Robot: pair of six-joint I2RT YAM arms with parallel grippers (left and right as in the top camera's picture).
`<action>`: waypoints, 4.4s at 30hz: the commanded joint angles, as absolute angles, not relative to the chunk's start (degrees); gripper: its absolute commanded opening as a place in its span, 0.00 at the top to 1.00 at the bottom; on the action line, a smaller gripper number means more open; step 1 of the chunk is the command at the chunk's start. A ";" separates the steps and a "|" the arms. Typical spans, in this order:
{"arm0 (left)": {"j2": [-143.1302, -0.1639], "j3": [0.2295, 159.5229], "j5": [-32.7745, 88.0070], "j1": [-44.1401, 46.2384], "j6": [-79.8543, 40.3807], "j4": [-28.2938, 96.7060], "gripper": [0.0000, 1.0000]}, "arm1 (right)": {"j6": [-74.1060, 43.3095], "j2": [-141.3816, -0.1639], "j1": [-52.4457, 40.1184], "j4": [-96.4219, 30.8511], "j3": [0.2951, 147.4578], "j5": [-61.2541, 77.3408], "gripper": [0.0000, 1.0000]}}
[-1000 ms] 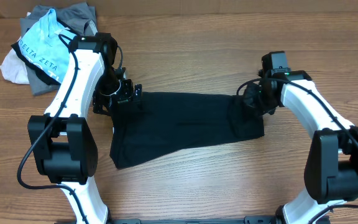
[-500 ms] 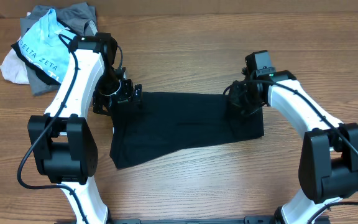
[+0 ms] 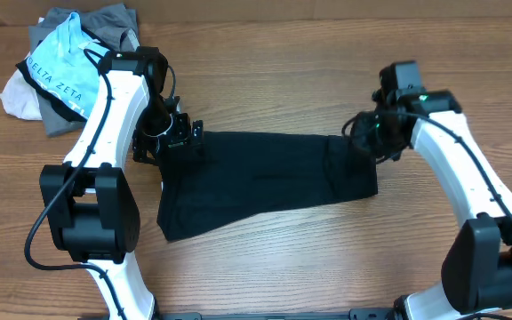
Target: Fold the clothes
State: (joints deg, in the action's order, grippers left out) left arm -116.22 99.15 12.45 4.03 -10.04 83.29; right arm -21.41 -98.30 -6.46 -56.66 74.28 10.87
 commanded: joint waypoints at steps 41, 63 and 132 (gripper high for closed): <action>-115.07 100.01 13.61 4.16 -9.28 83.55 0.00 | -28.14 -106.72 -6.74 -33.89 65.95 15.79 0.96; -115.07 100.01 13.58 4.16 -9.41 83.26 0.00 | -12.08 -102.63 8.21 -62.96 86.43 16.19 0.00; -115.07 99.85 14.66 4.16 -10.92 81.56 0.00 | -19.29 -89.49 -5.78 -51.20 64.36 -2.96 0.96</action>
State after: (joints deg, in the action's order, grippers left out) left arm -116.22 99.15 13.96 4.03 -10.35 81.56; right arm -15.42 -90.17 -2.02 -51.53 63.46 4.32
